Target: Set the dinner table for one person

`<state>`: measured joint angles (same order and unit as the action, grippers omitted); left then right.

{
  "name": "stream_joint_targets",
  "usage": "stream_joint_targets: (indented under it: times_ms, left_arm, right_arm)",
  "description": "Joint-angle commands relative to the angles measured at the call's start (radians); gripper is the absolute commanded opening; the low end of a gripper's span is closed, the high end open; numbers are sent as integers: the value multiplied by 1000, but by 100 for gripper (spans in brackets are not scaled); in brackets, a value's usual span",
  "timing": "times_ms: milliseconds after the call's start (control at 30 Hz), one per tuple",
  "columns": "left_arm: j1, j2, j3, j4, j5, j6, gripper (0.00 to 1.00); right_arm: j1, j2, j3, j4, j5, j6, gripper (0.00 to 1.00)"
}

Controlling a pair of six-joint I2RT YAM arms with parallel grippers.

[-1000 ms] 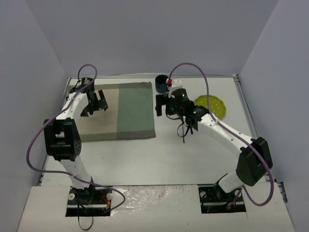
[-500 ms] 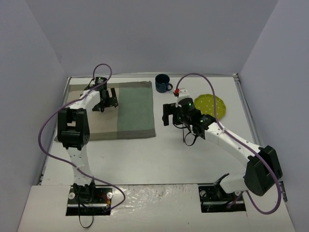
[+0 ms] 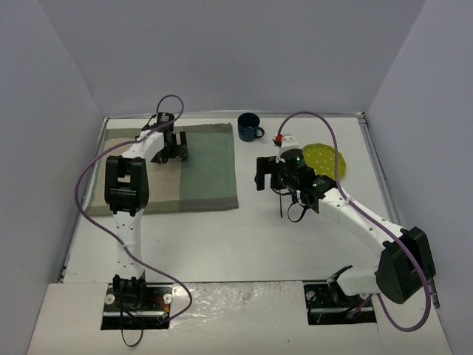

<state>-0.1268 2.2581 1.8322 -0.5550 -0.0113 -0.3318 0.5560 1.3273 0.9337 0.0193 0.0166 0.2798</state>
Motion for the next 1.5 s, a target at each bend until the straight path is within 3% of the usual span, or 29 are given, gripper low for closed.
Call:
stream_joint_targets:
  times_ms: [0,467,733,967,1133,1467]
  left_arm:
    - [7,52,104,-51,-9,63,97]
    - [16,122,210,-111,-27,141,97]
    - [51,-154,100,-96,-89,27,97]
    - [248,-353,-168,12,-14,-123,97]
    - [357,-344,-270,55,53,-145,97]
    - [424,-189,-216,62,70,-154,97]
  right_arm:
    - [-9,-36,4,51,-6,-13,100]
    - [-11,4,25,50,-52,-4,100]
    - [-10,18,50,54,-71,-4,100]
    - [-12,18,32,73,-92,-7,99]
    - [-13,12,15,84,-98,-2,99]
    - [-12,3,-6,88,-93,-1,99]
